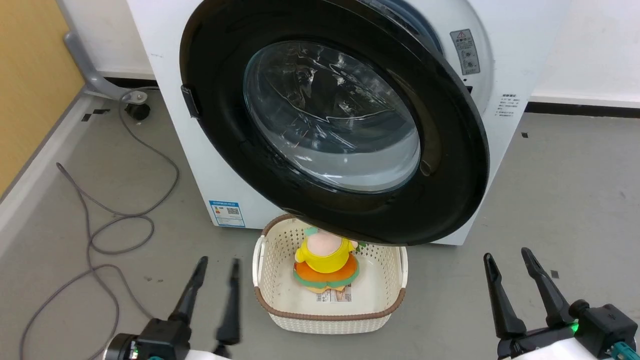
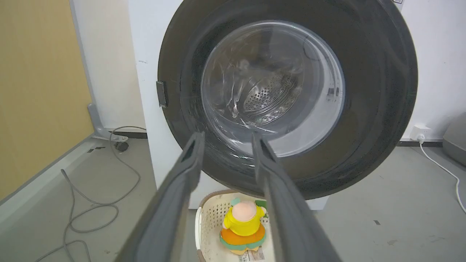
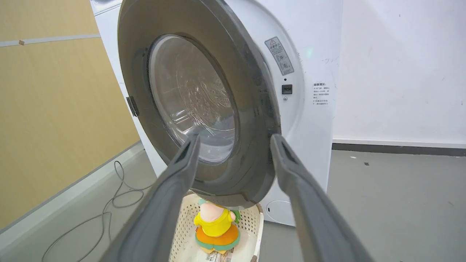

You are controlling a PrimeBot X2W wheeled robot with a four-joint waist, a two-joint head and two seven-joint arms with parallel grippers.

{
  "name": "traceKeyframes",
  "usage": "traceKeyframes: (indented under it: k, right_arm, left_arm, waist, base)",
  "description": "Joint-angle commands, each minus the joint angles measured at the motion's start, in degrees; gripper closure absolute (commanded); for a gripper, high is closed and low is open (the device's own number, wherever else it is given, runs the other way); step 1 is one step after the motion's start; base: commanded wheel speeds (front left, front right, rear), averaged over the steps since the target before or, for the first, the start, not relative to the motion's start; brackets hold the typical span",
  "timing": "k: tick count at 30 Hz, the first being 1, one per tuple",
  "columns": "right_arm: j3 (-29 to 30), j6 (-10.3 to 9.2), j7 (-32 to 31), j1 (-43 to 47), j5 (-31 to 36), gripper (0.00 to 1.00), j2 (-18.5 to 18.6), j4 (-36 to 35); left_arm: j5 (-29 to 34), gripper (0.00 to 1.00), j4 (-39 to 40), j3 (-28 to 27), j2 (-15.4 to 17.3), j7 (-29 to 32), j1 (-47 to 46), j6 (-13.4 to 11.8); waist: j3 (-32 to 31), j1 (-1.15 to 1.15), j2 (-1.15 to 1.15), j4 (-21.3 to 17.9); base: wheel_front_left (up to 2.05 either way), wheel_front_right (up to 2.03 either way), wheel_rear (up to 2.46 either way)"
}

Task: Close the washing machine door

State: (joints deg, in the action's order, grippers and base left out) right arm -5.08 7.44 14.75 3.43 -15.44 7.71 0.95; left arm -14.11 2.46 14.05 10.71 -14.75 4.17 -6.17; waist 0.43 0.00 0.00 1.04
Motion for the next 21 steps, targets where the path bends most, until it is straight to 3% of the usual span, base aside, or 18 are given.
traceKeyframes:
  k: [1,3,4,5,6,15,21]
  right_arm:
    - [0.12,0.05,0.25,0.92,0.05,0.00,0.20,0.01]
    - [0.36,0.05,0.25,0.87,0.00,0.00,0.19,-0.11]
    - [0.42,0.05,0.25,0.78,-0.03,0.05,0.24,-0.17]
    - [0.25,0.05,0.25,0.58,-0.07,0.94,0.43,-0.36]
    - [0.03,0.05,0.25,0.38,-0.06,1.00,0.70,-0.55]
    - [-4.42,0.05,0.25,-4.47,-1.17,1.00,5.82,-1.11]
    - [-8.79,0.05,0.23,-12.89,-4.35,1.00,12.79,2.07]
  left_arm:
    - [0.97,0.00,-0.39,-0.32,-0.78,-0.24,0.53,0.67]
    - [1.77,0.00,-0.58,-0.63,-1.51,-0.24,0.24,1.19]
    - [2.08,0.00,-0.63,-0.83,-1.87,-0.25,0.07,1.46]
    - [2.43,0.00,-0.71,-0.99,-2.16,-0.25,-0.07,1.75]
    - [2.78,0.00,-0.80,-1.11,-2.42,-0.25,-0.20,2.03]
    - [5.27,0.00,-0.64,-1.67,-4.18,-0.25,-2.33,3.70]
    - [6.51,0.00,-0.40,-0.98,-5.74,-0.25,-5.28,4.69]
  waist:
    - [0.15,0.00,0.00,0.27]
    - [0.41,0.00,0.00,0.63]
    - [0.58,0.00,0.00,0.84]
    - [0.75,0.00,0.00,1.08]
    - [0.99,0.00,0.00,1.33]
    - [5.29,0.00,0.00,4.36]
    - [10.16,0.00,0.00,7.41]
  base:
    - [0.00,0.00,0.00]
    - [0.00,0.00,0.00]
    - [0.00,0.00,0.00]
    - [0.00,0.00,0.00]
    - [0.00,0.00,0.00]
    - [0.00,0.00,0.00]
    - [0.00,0.00,0.00]
